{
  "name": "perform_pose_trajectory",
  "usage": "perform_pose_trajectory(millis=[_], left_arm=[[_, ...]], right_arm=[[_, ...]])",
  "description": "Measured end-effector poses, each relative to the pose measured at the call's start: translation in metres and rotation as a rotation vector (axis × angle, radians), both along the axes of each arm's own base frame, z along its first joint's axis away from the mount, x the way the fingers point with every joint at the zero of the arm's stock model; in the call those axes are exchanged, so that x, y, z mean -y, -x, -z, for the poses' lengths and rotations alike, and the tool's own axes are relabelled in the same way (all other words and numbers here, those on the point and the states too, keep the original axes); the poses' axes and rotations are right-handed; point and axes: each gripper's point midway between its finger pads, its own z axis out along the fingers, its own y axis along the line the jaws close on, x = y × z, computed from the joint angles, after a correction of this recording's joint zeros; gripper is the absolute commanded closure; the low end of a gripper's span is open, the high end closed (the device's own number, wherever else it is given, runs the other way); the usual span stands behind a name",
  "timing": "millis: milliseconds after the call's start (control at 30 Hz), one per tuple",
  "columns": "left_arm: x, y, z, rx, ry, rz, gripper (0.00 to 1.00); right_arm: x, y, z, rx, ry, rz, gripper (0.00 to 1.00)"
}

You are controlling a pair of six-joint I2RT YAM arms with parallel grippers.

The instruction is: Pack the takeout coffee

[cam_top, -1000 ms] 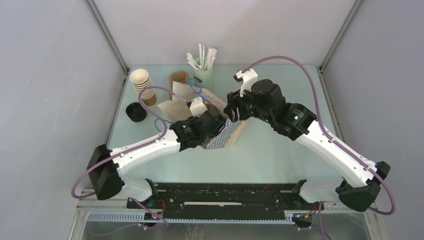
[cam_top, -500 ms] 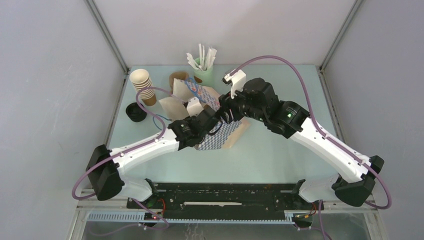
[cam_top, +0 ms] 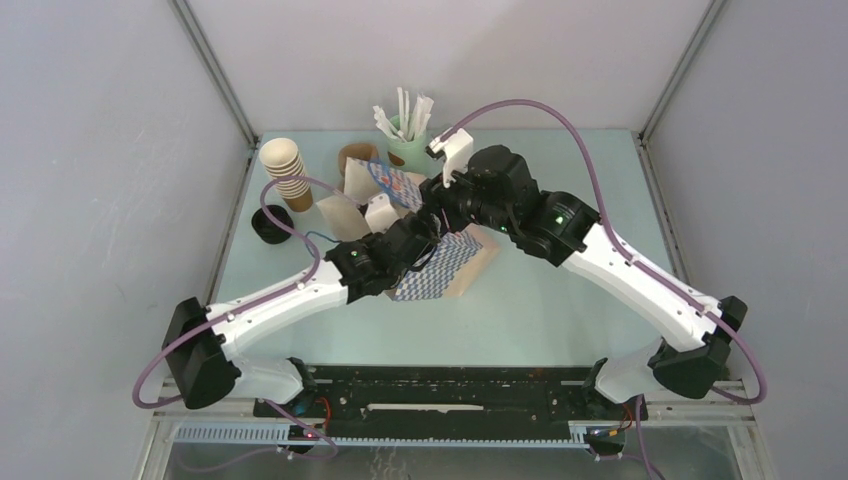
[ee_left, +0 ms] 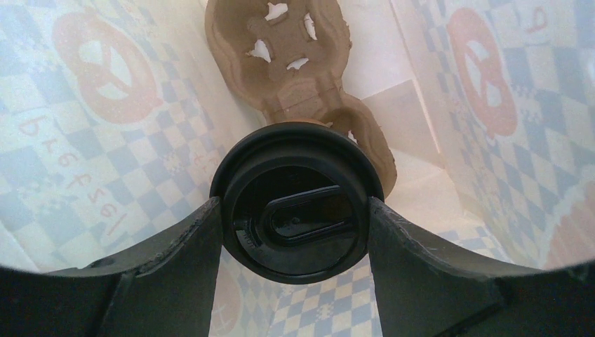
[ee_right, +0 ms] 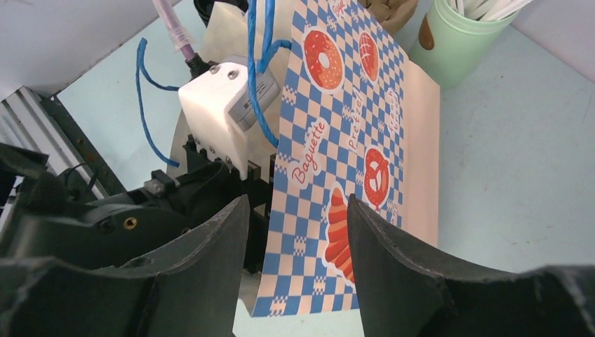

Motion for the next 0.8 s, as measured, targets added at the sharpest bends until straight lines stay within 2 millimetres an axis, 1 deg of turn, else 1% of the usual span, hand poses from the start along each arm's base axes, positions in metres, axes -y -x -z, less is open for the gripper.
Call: perform_pose_trajectory(millis=[133, 300, 500, 667, 800], left_arm=[[-0.002, 0.002, -0.005, 0.009, 0.012, 0.0, 0.97], [-0.003, 0.002, -0.005, 0.01, 0.012, 0.0, 0.97], [-0.004, 0.004, 0.002, 0.001, 0.005, 0.003, 0.97], [-0.005, 0.005, 0.004, -0.001, 0.003, 0.004, 0.98], [-0.005, 0.004, 0.0, 0.01, 0.018, 0.001, 0.98]], right_arm=[[-0.009, -0.006, -0.001, 0.006, 0.005, 0.0, 0.39], [-0.019, -0.014, -0.003, 0.029, 0.023, 0.022, 0.46], [-0.028, -0.017, 0.006, 0.02, 0.049, 0.017, 0.52], [-0.023, -0.022, 0.016, 0.008, 0.096, 0.052, 0.62], [-0.012, -0.028, 0.029, 0.004, 0.166, 0.112, 0.63]])
